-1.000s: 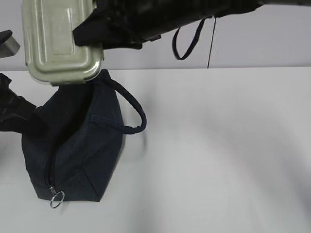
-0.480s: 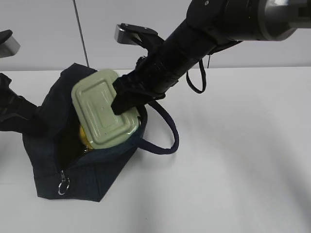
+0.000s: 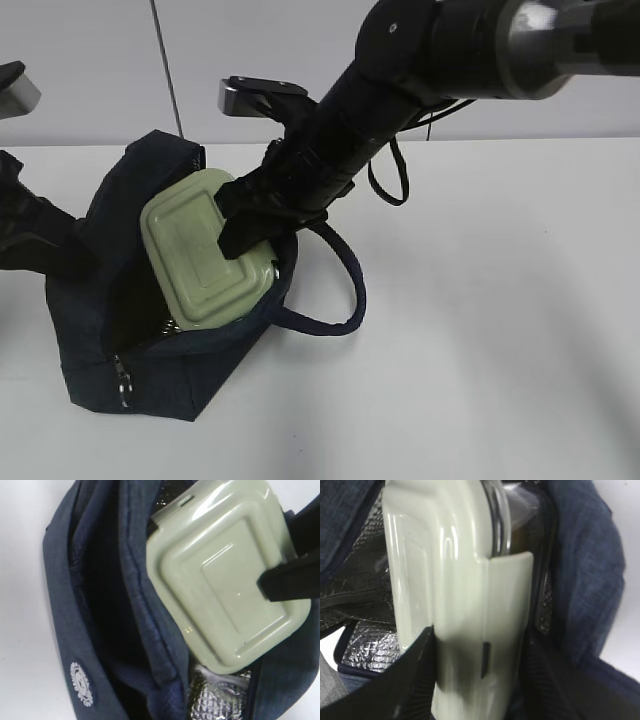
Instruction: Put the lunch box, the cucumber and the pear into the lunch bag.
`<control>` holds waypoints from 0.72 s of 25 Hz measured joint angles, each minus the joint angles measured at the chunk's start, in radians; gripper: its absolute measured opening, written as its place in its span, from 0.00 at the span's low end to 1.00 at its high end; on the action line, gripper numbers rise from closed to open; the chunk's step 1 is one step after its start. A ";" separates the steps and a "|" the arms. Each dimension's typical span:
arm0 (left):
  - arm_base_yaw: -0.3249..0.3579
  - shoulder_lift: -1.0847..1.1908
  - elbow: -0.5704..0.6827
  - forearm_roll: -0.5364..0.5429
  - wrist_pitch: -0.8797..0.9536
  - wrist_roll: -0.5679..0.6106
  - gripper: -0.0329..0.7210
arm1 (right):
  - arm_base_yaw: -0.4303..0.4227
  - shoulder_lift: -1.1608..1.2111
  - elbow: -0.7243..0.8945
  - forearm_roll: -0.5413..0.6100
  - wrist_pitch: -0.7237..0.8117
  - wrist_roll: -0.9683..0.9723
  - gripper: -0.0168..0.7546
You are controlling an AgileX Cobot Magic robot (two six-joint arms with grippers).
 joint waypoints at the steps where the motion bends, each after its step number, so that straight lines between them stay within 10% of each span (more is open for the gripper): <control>1: 0.000 0.000 0.000 0.000 0.000 0.000 0.02 | 0.011 0.007 -0.012 0.002 -0.002 0.000 0.48; 11: 0.000 0.000 0.000 0.000 -0.009 0.000 0.02 | 0.040 0.030 -0.225 0.052 0.145 0.000 0.68; 18: 0.000 0.000 0.000 0.000 -0.009 0.000 0.02 | 0.040 0.030 -0.318 -0.206 0.241 0.189 0.68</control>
